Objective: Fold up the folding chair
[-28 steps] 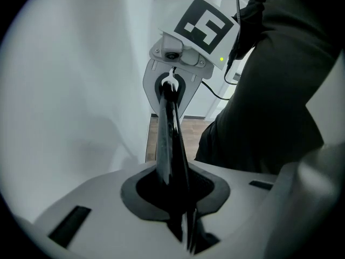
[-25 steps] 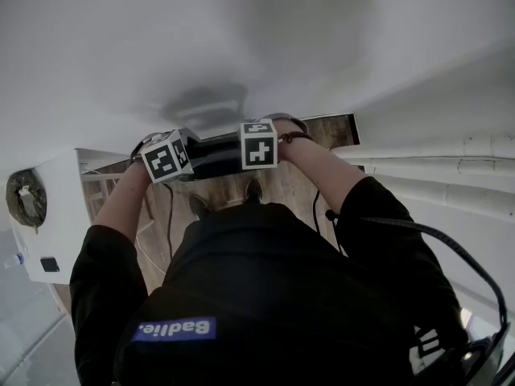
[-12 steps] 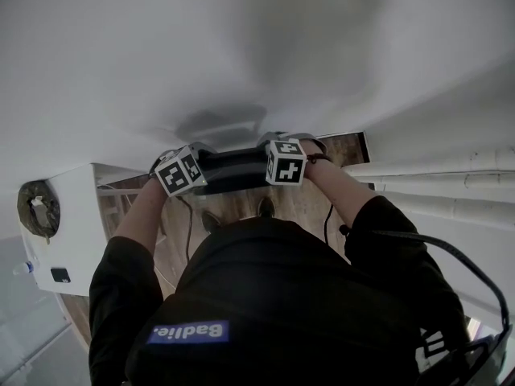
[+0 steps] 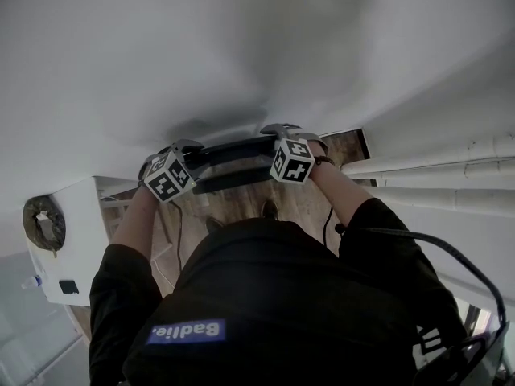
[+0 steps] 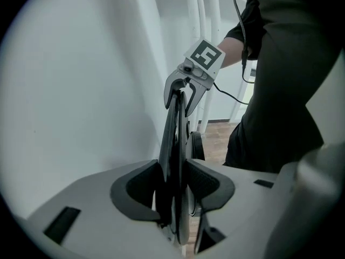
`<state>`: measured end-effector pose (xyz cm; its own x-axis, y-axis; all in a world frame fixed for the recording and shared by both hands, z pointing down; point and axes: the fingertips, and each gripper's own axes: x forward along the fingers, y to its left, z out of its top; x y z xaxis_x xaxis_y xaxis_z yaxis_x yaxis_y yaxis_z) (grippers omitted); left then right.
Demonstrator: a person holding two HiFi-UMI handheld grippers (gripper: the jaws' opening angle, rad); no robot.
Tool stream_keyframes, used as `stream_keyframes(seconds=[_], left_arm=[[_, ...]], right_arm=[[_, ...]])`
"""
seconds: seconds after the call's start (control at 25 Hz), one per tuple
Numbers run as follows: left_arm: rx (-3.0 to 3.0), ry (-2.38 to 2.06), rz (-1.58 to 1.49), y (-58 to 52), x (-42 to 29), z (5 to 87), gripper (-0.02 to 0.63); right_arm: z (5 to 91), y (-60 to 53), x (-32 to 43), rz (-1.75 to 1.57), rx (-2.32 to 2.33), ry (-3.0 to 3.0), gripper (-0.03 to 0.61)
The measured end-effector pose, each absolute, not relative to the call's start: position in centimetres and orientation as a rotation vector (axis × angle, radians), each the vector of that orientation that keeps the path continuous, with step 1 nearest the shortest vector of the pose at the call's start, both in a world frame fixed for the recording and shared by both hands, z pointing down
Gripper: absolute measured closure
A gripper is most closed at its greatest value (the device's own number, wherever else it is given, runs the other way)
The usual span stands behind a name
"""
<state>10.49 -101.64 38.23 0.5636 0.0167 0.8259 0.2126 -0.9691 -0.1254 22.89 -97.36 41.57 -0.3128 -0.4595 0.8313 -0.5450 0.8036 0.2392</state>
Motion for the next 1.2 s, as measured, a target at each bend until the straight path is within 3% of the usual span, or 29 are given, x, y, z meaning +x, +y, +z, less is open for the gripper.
stream_keyframes(seconds=[0.52, 1.2], left_arm=[[-2.48, 0.144, -1.37, -104.1, 10.7, 37.8, 0.443], [-2.314, 0.443, -1.436, -106.9, 11.4, 37.8, 0.436]], right_arm=[[41.2, -99.9, 24.3, -0.041, 0.991, -1.838, 0.307], [41.3, -102.7, 25.7, -0.048, 1.118, -1.733, 0.278]])
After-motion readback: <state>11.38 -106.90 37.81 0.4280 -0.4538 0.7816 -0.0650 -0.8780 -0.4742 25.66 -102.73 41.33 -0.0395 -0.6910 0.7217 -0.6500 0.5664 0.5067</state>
